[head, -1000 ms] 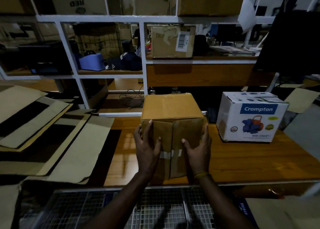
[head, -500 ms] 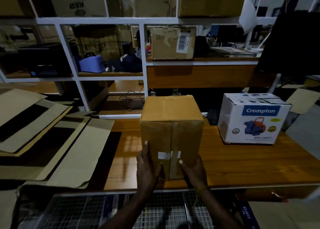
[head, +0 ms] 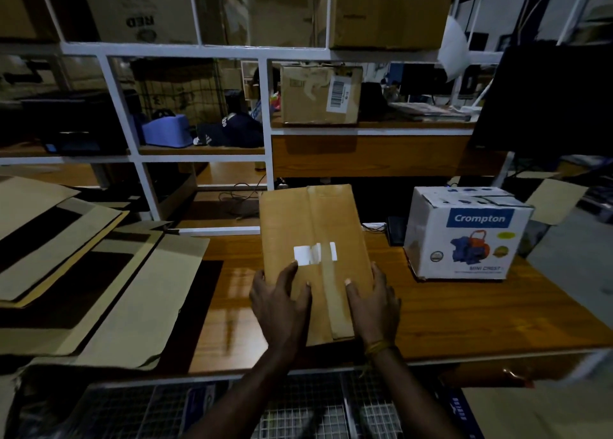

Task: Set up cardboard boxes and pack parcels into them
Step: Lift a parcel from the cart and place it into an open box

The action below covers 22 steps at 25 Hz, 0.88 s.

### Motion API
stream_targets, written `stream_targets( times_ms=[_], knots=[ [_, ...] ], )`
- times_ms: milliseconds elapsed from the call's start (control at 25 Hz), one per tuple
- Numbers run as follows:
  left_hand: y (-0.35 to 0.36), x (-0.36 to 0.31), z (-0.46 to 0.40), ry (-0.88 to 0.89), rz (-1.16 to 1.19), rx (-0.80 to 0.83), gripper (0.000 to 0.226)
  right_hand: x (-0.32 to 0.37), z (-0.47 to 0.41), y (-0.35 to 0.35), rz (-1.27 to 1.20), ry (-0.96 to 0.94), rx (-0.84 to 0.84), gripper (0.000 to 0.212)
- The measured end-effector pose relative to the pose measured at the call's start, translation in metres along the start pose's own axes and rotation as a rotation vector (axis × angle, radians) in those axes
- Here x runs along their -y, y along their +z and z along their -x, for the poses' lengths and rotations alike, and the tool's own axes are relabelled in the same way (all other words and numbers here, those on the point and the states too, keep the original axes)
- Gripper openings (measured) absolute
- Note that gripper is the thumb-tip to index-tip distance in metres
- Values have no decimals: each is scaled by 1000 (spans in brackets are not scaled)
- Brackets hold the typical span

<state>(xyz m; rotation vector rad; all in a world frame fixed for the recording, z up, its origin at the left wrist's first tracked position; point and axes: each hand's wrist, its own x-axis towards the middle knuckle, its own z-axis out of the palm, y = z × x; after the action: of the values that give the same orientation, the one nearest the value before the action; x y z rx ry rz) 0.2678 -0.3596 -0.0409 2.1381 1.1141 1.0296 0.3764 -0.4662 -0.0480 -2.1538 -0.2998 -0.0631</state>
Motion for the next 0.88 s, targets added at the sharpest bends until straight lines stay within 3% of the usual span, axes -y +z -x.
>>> stream_targets(
  times_ms=[560,880],
  knots=[
    [-2,-7,-30,-43,-377,305,55,6,5,-9,131,-53,110,57],
    [-6,-4,-25,21,-498,339,57,7,7,-16,175,-5,163,55]
  ],
)
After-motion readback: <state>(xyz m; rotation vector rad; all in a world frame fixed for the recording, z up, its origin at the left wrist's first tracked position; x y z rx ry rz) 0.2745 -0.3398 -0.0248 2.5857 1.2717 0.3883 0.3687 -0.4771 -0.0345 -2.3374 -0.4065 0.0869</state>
